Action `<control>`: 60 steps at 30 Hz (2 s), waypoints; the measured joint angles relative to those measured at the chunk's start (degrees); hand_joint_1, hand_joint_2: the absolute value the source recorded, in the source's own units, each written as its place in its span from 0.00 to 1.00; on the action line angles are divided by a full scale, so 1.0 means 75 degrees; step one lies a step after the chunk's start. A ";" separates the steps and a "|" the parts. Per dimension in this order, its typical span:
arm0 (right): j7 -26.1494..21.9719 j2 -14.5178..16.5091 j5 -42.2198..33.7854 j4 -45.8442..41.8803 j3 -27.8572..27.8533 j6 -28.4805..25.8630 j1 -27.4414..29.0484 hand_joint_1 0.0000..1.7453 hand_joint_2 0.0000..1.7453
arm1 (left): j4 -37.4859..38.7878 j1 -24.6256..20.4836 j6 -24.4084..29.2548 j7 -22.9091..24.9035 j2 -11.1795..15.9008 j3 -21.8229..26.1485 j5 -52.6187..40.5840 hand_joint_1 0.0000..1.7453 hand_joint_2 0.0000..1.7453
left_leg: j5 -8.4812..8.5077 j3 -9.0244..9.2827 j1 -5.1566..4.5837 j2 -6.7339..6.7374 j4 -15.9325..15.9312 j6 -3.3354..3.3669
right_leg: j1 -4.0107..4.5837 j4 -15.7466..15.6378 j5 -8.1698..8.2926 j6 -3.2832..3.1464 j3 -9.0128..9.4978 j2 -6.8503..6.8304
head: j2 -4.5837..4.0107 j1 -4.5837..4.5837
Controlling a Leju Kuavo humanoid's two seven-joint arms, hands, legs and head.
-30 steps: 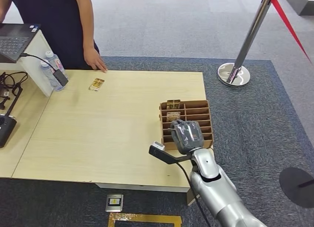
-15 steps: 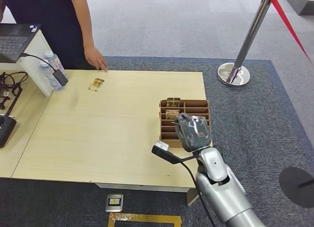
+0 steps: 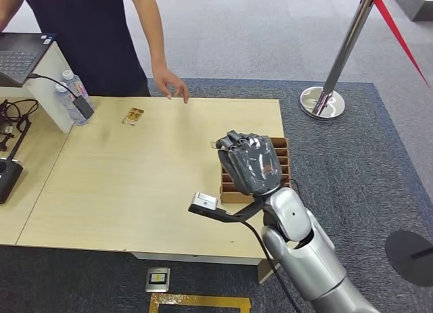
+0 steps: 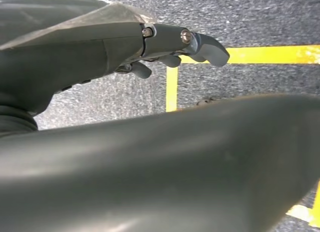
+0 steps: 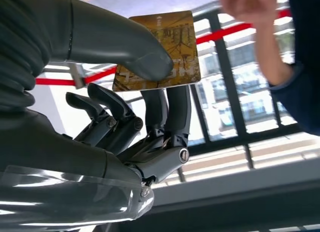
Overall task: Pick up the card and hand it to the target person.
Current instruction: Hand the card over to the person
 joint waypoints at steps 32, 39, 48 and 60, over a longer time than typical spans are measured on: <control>-0.0092 0.1615 -0.0442 0.2808 0.0792 -0.0192 -0.2396 0.00 1.00 | 0.0059 -0.0195 0.0071 0.0370 -0.0114 -0.0023 -0.0059 0.00 0.00 | 0.0010 0.0003 0.0001 -0.0002 0.0001 -0.0007 | 0.0001 0.0007 0.0002 -0.0003 -0.0007 0.0000 | 0.0000 -0.0003; -0.0089 0.1238 -0.0729 0.1691 0.0484 -0.0686 -0.1503 0.00 1.00 | 0.0059 -0.0182 0.0149 0.0310 -0.0149 -0.0021 0.0065 0.00 0.00 | 0.0008 0.0001 0.0000 -0.0004 0.0001 -0.0007 | 0.0000 0.0001 0.0001 -0.0003 -0.0012 0.0000 | 0.0000 -0.0004; -0.0141 0.0495 -0.0656 -0.1144 -0.0289 -0.1649 0.1023 0.00 1.00 | 0.0057 -0.0108 0.0200 0.0181 -0.0140 -0.0018 0.0155 0.00 0.00 | -0.0004 -0.0004 0.0001 -0.0010 0.0001 -0.0005 | 0.0001 -0.0006 -0.0003 0.0000 -0.0013 0.0000 | 0.0000 -0.0001; -0.0462 0.0726 -0.1972 -0.4037 -0.2264 -0.2110 0.4647 0.00 1.00 | 0.0049 -0.0050 0.0211 0.0160 -0.0120 0.0022 0.0353 0.00 0.00 | -0.0015 -0.0003 0.0001 -0.0009 0.0000 -0.0008 | 0.0001 -0.0008 -0.0012 -0.0004 -0.0013 0.0000 | 0.0000 -0.0004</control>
